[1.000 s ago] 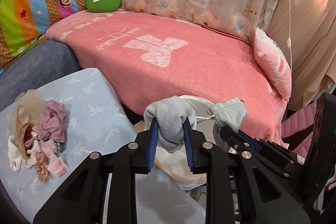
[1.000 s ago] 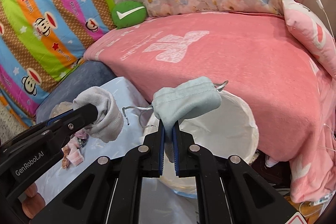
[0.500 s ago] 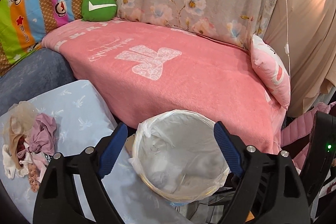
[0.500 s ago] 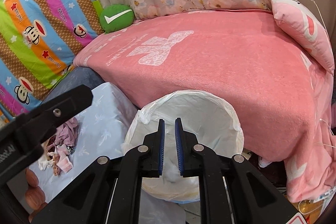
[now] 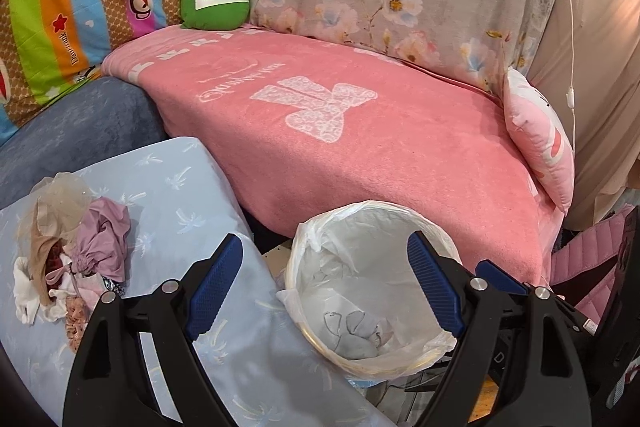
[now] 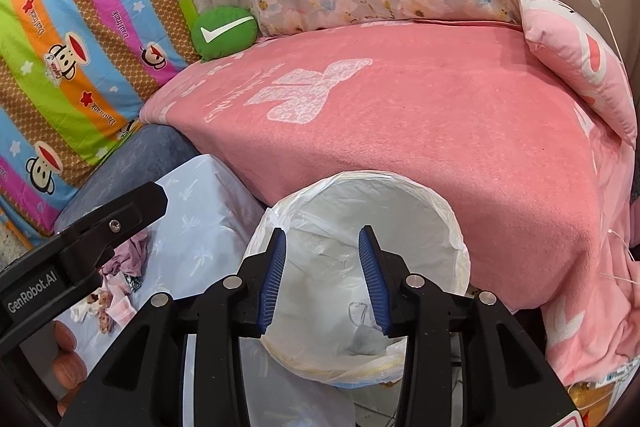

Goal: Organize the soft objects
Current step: 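Withdraw both open grippers from the bin back toward the clothing pile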

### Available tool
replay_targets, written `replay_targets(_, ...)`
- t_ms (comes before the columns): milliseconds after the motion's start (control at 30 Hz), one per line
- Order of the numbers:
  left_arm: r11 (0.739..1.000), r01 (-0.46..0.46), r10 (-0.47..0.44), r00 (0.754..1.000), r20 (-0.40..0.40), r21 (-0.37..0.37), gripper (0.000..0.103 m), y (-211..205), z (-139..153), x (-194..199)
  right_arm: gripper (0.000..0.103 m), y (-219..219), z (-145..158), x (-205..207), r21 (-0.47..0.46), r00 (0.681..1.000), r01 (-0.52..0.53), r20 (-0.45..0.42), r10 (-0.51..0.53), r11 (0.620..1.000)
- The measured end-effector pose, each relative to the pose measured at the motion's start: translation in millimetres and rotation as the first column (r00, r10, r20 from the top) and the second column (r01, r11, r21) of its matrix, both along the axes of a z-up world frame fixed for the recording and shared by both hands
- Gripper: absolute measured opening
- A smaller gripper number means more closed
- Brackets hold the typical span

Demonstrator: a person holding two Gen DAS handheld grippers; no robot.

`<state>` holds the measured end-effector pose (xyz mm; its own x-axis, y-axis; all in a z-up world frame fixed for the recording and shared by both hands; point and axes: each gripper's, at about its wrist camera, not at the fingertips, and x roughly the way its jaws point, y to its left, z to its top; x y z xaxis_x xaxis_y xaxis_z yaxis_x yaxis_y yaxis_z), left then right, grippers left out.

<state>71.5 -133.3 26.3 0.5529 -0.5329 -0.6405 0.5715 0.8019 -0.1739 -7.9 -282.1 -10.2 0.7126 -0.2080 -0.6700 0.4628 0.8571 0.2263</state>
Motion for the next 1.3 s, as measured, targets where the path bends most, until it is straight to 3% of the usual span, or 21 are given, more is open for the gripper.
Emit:
replay_targets(667, 0.995, -0.101, 0.100, 0.994, -0.044, -0.012, 0.081, 53.8, -9.2, 4.0, 0.045, 56.0, 1.8, 9.2, -0.030, 0.995, -0.102, -0.025, 0.101, 0.994)
replay_targets(1133, 0.975, -0.219, 0.216, 0.972, -0.088, -0.024, 0.082, 112.8, -18.2, 17.0, 0.045, 100.7, -2.3, 26.7, -0.042, 0.981, -0.190, -0.054, 0.188, 0.981)
replay_targets(1300, 0.965, -0.262, 0.259, 0.961, -0.095, -0.021, 0.086, 135.2, -23.2, 21.0, 0.051, 119.3, -1.5, 32.5, -0.057, 0.975, -0.219, -0.060, 0.216, 0.974)
